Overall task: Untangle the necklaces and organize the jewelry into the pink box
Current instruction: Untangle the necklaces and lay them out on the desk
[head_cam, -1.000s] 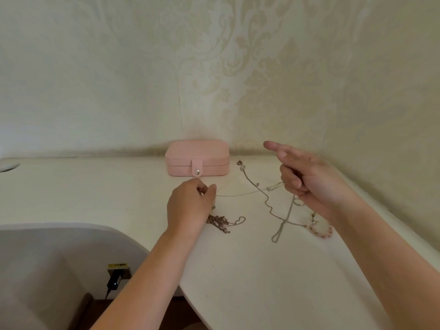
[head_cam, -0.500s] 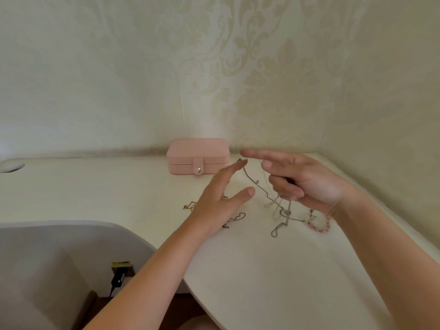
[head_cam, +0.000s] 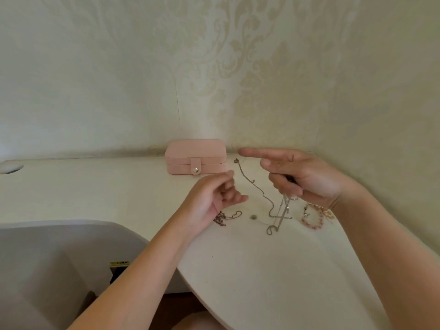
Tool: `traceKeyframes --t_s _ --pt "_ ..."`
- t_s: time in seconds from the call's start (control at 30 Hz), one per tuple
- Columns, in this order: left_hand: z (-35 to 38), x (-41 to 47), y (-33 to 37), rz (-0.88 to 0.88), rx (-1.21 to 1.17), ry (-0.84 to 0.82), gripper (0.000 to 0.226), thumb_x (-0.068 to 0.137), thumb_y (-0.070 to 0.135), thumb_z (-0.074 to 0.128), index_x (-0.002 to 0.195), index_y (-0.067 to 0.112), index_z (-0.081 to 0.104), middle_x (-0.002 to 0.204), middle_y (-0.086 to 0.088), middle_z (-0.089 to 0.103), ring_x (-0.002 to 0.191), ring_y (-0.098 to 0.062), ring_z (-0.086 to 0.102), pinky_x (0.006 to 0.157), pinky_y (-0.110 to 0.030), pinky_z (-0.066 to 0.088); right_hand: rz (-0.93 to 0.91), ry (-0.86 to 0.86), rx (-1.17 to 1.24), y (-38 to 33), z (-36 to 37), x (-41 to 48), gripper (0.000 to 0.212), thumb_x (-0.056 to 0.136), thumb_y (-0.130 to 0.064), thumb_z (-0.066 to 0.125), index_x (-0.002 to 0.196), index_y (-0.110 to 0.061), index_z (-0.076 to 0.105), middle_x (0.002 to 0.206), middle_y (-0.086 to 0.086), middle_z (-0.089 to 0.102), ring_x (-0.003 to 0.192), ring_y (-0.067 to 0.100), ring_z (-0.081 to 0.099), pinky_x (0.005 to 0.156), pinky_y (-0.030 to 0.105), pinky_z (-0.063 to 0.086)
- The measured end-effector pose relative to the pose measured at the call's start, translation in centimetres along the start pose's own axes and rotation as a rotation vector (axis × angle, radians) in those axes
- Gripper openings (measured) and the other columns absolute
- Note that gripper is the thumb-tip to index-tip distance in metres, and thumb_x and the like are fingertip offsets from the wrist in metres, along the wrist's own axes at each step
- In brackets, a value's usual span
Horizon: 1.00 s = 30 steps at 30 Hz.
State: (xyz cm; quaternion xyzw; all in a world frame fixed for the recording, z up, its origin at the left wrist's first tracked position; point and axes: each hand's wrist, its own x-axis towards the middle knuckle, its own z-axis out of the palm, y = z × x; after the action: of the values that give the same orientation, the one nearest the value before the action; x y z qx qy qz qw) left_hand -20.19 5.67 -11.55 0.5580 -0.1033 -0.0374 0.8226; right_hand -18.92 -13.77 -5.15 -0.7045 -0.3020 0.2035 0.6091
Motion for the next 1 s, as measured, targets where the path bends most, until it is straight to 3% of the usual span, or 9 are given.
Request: traceKeyframes --t_s 0.07,0.13,0.33,0.43,0.6,0.7,0.77,0.87,1.0 --pt "-0.8 0.0 0.7 -0.015 -0.234 0.098 0.030 0.079 0.026 0.054 0.052 0.019 0.046 0.046 0.004 0.033 0.042 -0.011 0.039 0.055 -0.025 0.052 0.009 0.105 0.021 0.3 -1.1 -0.1 0.034 0.090 -0.018 0.049 0.120 -0.023 0.064 0.039 -0.005 0.026 0.041 0.009 0.017 0.045 0.027 0.014" --pt "-1.8 0.1 1.1 -0.018 -0.406 0.176 0.030 0.081 0.028 0.055 0.053 0.019 0.047 0.046 0.006 0.031 0.038 -0.007 0.034 0.044 -0.018 0.044 0.033 0.216 0.032 0.6 -2.2 -0.1 0.030 0.094 -0.010 0.046 0.112 -0.017 0.069 0.038 -0.006 0.026 0.039 0.008 0.017 0.045 0.026 0.012" --pt "-2.4 0.4 1.0 0.050 -0.512 0.256 0.017 0.092 0.021 0.049 0.078 0.013 0.054 0.057 0.003 0.041 0.047 -0.008 0.045 0.049 -0.019 0.050 0.115 0.344 -0.092 1.4 -2.9 -0.1 0.018 0.087 -0.018 0.061 0.101 -0.009 0.068 0.042 -0.003 0.035 0.038 0.007 0.024 0.038 0.018 0.015" --pt "-2.8 0.5 0.6 0.065 -0.324 0.286 0.019 0.099 0.022 0.043 0.083 0.015 0.053 0.058 0.003 0.044 0.048 -0.010 0.051 0.047 -0.022 0.051 0.104 0.348 -0.064 1.4 -2.7 0.0 0.034 0.072 -0.029 0.070 0.101 -0.011 0.068 0.051 -0.001 0.045 0.042 0.006 0.027 0.040 0.018 0.016" --pt "-4.3 0.2 1.3 0.076 0.112 0.418 0.023 0.100 0.019 0.044 0.082 0.015 0.058 0.051 0.006 0.034 0.050 -0.009 0.042 0.046 -0.023 0.050 0.130 0.348 -0.206 2.3 -2.2 0.2 0.021 0.082 -0.018 0.070 0.102 -0.013 0.069 0.077 0.001 0.072 0.046 0.007 0.030 0.042 0.015 0.022" --pt "-5.8 0.0 2.7 0.083 0.412 0.500 0.024 0.100 0.018 0.045 0.082 0.014 0.061 0.055 0.001 0.035 0.047 -0.008 0.044 0.047 -0.027 0.054 0.180 0.350 -0.461 2.9 -1.4 0.8 0.012 0.081 -0.020 0.072 0.093 -0.024 0.072 0.080 -0.011 0.071 0.054 -0.004 0.050 0.055 0.011 0.034" --pt "-7.1 0.2 3.6 0.096 0.636 0.543 0.023 0.100 0.018 0.043 0.085 0.013 0.060 0.059 -0.002 0.037 0.042 -0.009 0.043 0.040 -0.024 0.049 0.180 0.333 -0.626 3.5 -0.9 1.2 0.010 0.080 -0.022 0.074 0.089 -0.026 0.073 0.085 -0.015 0.068 0.060 -0.014 0.053 0.064 0.013 0.036" --pt "-9.3 0.3 4.2 0.065 0.915 0.582 0.024 0.098 0.016 0.040 0.086 0.012 0.060 0.060 -0.004 0.041 0.043 -0.017 0.044 0.035 -0.021 0.039 0.204 0.283 -0.727 3.8 0.0 1.4 0.011 0.078 -0.022 0.076 0.087 -0.025 0.073 0.085 -0.015 0.066 0.059 -0.006 0.051 0.060 0.010 0.036" --pt "-12.4 -0.6 3.9 0.000 1.064 0.592 0.025 0.098 0.013 0.040 0.086 0.011 0.062 0.059 -0.007 0.048 0.044 -0.021 0.049 0.044 -0.025 0.042 0.175 0.244 -0.814 3.9 0.9 1.8 0.013 0.080 -0.016 0.072 0.085 -0.028 0.070 0.078 -0.014 0.062 0.054 -0.005 0.047 0.055 0.007 0.036"
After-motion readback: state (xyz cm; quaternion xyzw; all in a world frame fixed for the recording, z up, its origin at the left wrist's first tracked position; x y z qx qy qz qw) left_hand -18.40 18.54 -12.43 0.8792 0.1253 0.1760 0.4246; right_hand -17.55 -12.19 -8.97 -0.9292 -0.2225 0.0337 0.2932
